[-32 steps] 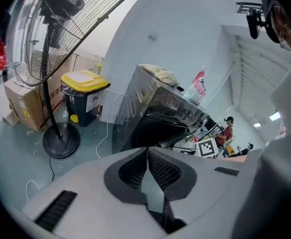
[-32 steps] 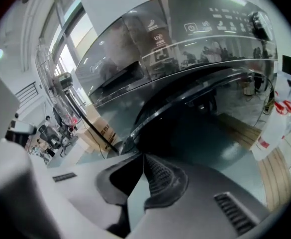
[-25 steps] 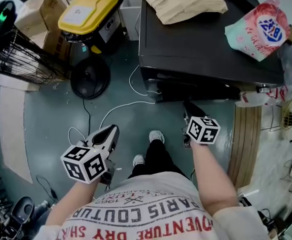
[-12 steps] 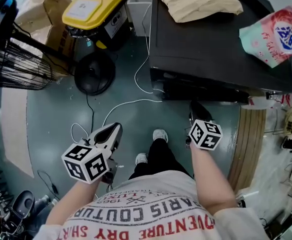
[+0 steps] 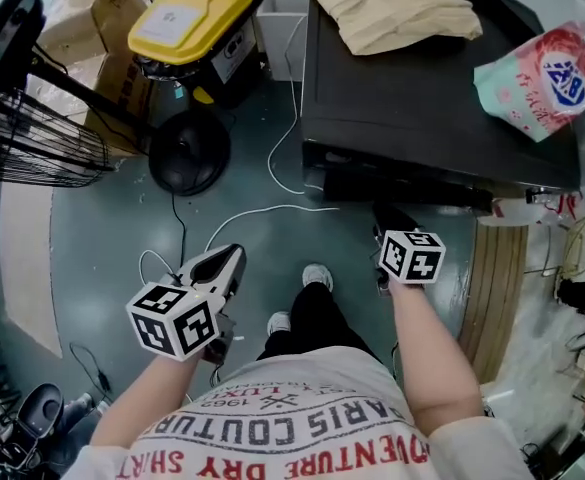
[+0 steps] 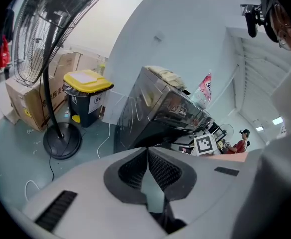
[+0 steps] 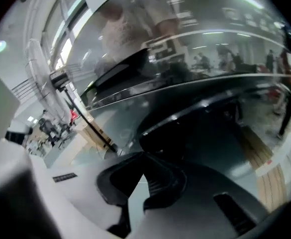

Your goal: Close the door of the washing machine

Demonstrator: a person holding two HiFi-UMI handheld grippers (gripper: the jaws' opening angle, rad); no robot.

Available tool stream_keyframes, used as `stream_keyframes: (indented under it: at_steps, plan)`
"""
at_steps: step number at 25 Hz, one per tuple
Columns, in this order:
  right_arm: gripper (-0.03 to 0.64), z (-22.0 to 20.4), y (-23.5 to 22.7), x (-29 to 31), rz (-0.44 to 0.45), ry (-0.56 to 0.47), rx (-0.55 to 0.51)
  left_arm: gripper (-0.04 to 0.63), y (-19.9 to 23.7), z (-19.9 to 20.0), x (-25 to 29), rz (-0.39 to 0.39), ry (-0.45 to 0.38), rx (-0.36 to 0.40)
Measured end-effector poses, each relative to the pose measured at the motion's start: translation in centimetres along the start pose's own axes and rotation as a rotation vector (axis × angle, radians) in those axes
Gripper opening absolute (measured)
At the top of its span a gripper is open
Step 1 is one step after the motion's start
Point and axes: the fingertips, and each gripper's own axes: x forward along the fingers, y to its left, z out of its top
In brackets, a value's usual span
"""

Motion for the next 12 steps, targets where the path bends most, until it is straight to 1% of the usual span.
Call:
stream_keyframes:
  at_steps: [2,3,5,8,12]
  plan:
    - [0.021,0.2,1.1,0.2,0.039,0.058,-0.107,0.034,-0.4,-0.1,-0.3,-0.004,-0.005,0.0]
    - [0.021,0.2,1.6,-0.1,0.053,0.078,-0.124,0.034,-0.7,-0.1,-0.6,-0.008,-0.007,0.001]
    - [0.021,0.4,2.8,-1.2,0.085,0.091,-0.106,0.034,-1.3,-0.2,-1.4,-0.018,-0.014,0.009]
    - [0.021,2.2,5.6,-3.9,0.144,0.04,-0.12,0.034,-2.2,0.4,-2.3,-0.04,-0.05,0.034]
    - [0.021,4.3,11.3,-9.5,0.263,-0.036,-0.161,0.034,-3.3,0.5,-4.0,-0.067,-0.084,0.056]
